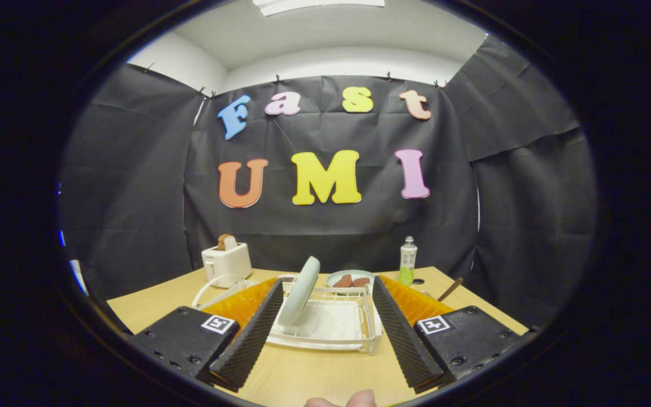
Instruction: Take the plate from the dish rack, then take the spoon from the basket and place it into the plate.
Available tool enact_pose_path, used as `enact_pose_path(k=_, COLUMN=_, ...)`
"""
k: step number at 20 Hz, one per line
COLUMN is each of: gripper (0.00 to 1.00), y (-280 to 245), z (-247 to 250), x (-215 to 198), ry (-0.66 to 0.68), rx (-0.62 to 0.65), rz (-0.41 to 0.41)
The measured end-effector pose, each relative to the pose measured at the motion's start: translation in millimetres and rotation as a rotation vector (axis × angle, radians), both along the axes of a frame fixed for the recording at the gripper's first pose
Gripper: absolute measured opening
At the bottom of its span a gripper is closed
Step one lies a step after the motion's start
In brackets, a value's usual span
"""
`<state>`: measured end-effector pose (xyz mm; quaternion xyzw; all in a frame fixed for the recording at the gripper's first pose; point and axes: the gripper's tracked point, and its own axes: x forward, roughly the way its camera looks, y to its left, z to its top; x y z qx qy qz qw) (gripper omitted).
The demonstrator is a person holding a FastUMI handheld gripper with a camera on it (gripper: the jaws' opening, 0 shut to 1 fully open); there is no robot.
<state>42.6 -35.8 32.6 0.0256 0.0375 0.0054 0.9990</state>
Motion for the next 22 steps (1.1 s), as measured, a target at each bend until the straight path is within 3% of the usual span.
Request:
enact_pose_path(k=5, gripper=1.00, y=-0.8, z=43.5, x=49.3, ry=0.080, rx=-0.019, rz=0.056)
enact_pose_path(k=11, gripper=1.00, y=14.1, z=58.0, x=119.5, ry=0.357, rx=-0.057, rz=0.112)
enact_pose_path(k=15, gripper=1.00, y=21.1, z=34.7, x=158.1, ry=0.585, rx=-0.031, rz=0.100)
enact_pose_path(k=22, gripper=1.00, y=37.8, z=-34.2, x=207.4, ry=0.846, rx=-0.007, rz=0.047)
